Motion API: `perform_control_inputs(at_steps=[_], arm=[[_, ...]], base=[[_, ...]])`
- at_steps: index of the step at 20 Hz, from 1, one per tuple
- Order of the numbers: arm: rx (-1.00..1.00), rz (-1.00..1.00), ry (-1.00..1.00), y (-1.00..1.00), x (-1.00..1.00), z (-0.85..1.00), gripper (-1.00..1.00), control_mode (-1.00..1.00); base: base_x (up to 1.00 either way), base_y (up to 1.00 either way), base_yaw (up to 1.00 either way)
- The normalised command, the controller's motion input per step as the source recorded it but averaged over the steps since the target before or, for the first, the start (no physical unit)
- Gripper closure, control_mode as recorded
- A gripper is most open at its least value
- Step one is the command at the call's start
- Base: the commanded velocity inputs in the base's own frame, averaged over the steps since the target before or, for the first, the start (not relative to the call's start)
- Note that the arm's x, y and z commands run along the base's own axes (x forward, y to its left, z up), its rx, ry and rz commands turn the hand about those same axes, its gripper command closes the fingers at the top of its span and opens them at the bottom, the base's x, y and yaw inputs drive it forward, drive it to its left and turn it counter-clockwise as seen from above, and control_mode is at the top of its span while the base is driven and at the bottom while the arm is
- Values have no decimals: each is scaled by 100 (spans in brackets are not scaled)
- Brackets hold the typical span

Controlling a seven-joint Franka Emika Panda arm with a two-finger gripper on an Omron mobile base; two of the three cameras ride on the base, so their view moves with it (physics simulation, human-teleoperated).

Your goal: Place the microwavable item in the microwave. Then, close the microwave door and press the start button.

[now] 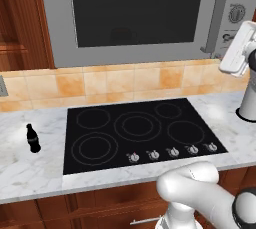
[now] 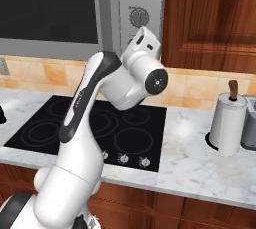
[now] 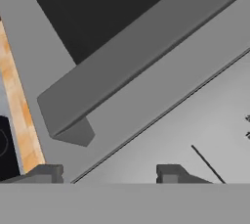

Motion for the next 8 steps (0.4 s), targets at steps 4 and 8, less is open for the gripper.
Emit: perform_control_inputs(at_steps=[4,8], arm=[[0,1,2,-7,27,0,-100,-100],[0,0,0,0,26,-6,-100,-100]], base=[[0,0,0],[0,0,0]])
